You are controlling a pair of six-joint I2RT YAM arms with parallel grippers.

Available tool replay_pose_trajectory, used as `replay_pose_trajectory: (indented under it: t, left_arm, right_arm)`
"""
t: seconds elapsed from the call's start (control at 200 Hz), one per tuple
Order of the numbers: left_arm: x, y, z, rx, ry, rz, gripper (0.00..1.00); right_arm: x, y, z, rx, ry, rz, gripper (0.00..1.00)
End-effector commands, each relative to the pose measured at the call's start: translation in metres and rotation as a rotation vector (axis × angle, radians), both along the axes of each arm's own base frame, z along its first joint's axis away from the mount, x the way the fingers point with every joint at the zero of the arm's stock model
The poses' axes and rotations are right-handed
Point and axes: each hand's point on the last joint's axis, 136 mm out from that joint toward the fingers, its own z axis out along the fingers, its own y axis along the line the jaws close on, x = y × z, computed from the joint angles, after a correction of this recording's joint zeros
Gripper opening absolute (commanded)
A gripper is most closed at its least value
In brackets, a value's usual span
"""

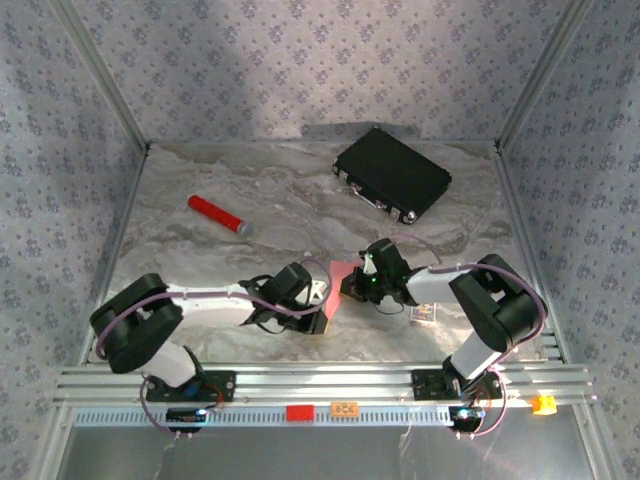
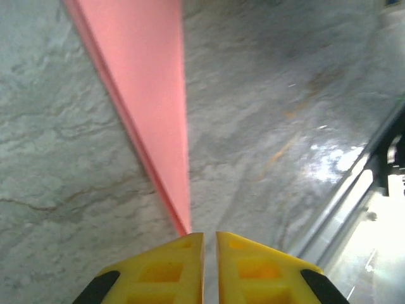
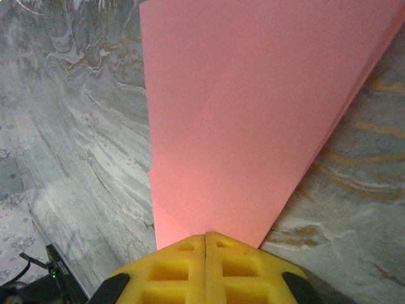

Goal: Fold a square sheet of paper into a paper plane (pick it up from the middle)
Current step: Fold the wing for the fifth time at the center of the table.

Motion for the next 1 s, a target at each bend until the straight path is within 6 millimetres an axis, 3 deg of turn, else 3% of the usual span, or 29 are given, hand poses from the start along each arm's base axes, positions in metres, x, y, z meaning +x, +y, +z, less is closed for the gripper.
replay_pose_trajectory:
  t: [0.0, 0.165, 0.41, 0.535, 0.994]
  left_arm:
    - [0.013, -0.006, 0.026, -0.102, -0.038, 0.030, 0.15]
    - [0.041, -0.014, 0.036, -0.157, -0.028, 0.080, 0.15]
    - [0.063, -0.027, 0.016, -0.118, -0.016, 0.126, 0.15]
    - [0.071, -0.031, 0.015, -0.154, -0.001, 0.155, 0.14]
    - [0.054, -0.007, -0.034, -0.038, 0.095, 0.194, 0.06]
  right_arm:
    - [-0.007, -0.026, -0.026, -0.106, 0.065, -0.091, 0.01]
    - [-0.007, -0.027, -0.024, -0.076, 0.073, -0.138, 0.01]
    - [-0.006, -0.027, -0.022, -0.065, 0.061, -0.148, 0.01]
    - [-0.007, -0.027, -0.023, -0.067, 0.062, -0.144, 0.01]
    - [-0.002, -0.023, -0.015, -0.060, 0.032, -0.136, 0.02]
